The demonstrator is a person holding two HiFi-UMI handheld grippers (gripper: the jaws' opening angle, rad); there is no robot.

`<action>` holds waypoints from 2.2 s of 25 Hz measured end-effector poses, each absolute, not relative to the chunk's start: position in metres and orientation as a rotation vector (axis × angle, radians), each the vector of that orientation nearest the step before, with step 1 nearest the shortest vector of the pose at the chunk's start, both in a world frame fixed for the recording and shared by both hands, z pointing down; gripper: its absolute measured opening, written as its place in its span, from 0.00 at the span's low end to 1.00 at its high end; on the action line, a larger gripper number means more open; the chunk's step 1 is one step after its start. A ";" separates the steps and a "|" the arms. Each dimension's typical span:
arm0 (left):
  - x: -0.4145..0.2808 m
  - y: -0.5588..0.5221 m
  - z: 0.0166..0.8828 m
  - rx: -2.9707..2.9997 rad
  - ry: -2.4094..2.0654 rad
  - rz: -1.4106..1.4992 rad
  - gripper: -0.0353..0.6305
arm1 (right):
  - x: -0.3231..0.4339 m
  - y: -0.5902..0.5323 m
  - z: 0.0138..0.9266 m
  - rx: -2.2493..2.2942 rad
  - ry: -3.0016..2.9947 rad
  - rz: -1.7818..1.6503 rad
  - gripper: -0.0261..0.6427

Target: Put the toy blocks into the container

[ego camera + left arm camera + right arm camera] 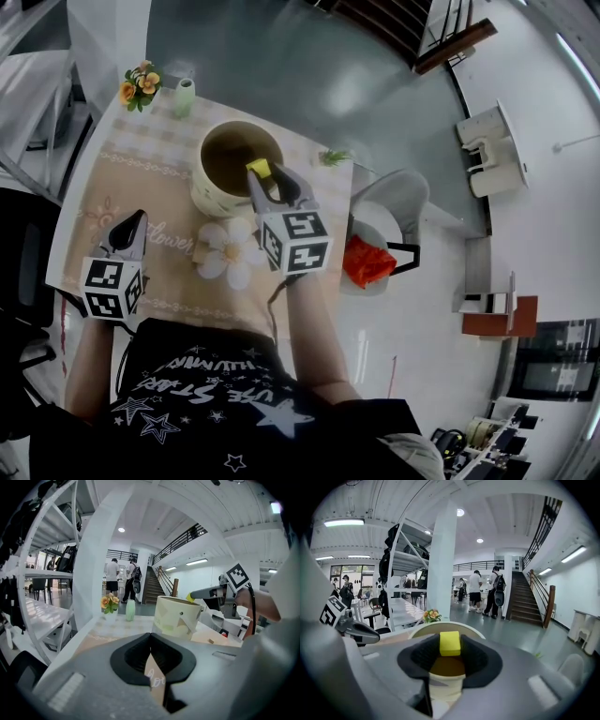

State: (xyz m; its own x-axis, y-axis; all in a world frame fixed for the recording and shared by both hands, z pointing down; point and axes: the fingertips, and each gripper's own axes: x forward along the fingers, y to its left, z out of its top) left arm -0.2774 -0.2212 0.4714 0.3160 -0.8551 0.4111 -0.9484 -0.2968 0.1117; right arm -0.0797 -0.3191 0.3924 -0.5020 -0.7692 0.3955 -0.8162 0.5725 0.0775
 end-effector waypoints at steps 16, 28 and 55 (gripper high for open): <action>-0.265 -0.212 0.476 2.255 -1.582 0.397 0.07 | -0.031 -0.307 0.395 1.458 -2.473 0.299 0.33; -0.234 -0.206 0.488 2.305 -1.479 0.460 0.07 | 0.083 -0.267 0.464 1.741 -2.148 0.477 0.38; -0.240 -0.182 0.507 2.264 -1.474 0.564 0.07 | 0.127 -0.242 0.596 1.784 -1.728 0.728 0.51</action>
State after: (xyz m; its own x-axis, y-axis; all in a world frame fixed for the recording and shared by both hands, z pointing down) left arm -0.2400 -0.1820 0.5074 0.3695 -0.7685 0.5223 -0.9208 -0.3782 0.0949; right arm 0.1270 -0.2418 0.5963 0.0289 -0.7038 0.7098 -0.9995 -0.0262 0.0147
